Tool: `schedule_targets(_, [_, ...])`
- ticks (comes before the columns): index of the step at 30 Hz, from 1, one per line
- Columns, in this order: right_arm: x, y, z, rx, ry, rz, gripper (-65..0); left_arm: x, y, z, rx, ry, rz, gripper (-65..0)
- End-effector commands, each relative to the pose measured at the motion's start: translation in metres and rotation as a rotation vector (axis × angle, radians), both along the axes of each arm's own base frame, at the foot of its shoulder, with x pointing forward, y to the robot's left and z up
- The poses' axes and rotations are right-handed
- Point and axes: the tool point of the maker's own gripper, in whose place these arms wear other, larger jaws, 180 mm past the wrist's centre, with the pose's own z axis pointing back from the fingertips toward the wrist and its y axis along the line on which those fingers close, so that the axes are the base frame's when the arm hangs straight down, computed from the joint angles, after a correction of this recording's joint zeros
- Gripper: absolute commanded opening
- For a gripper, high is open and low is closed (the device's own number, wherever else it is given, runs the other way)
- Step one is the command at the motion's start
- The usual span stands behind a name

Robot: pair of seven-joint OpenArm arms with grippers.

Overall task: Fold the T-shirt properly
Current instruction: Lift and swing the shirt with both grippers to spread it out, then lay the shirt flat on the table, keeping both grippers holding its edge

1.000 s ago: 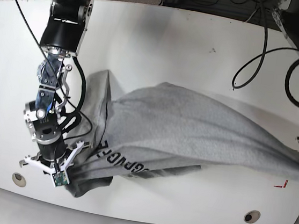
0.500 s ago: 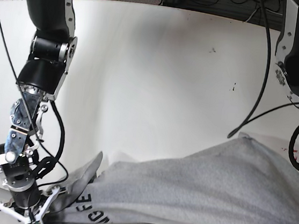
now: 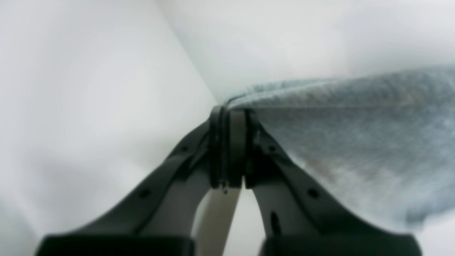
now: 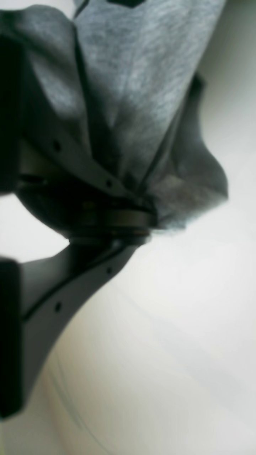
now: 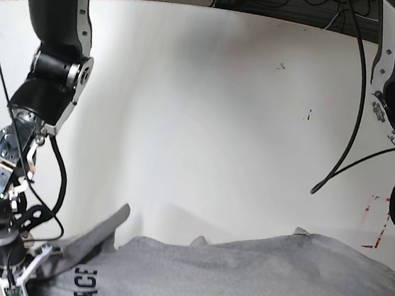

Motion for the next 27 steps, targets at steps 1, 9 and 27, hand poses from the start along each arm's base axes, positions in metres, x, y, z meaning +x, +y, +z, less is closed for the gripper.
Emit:
schedule_targets(1, [-0.013, -0.013, -0.021, -0.008, 0.032, -0.035, -65.0, -0.006, 0.008, -0.009, 0.007, 0.012, 0.02, -65.0])
schedule_targets(9, [-0.062, -0.006, -0.129, 0.065, 0.209, -0.047, -65.0, -0.04, 0.025, -0.109, 0.011, 0.254, 0.058, -65.0])
schedule_targets(27, [-0.189, 0.053, -0.288, 0.227, 0.49, 0.035, -65.0, -0.152, 0.053, -0.27, -0.028, 0.663, 0.068, -65.0])
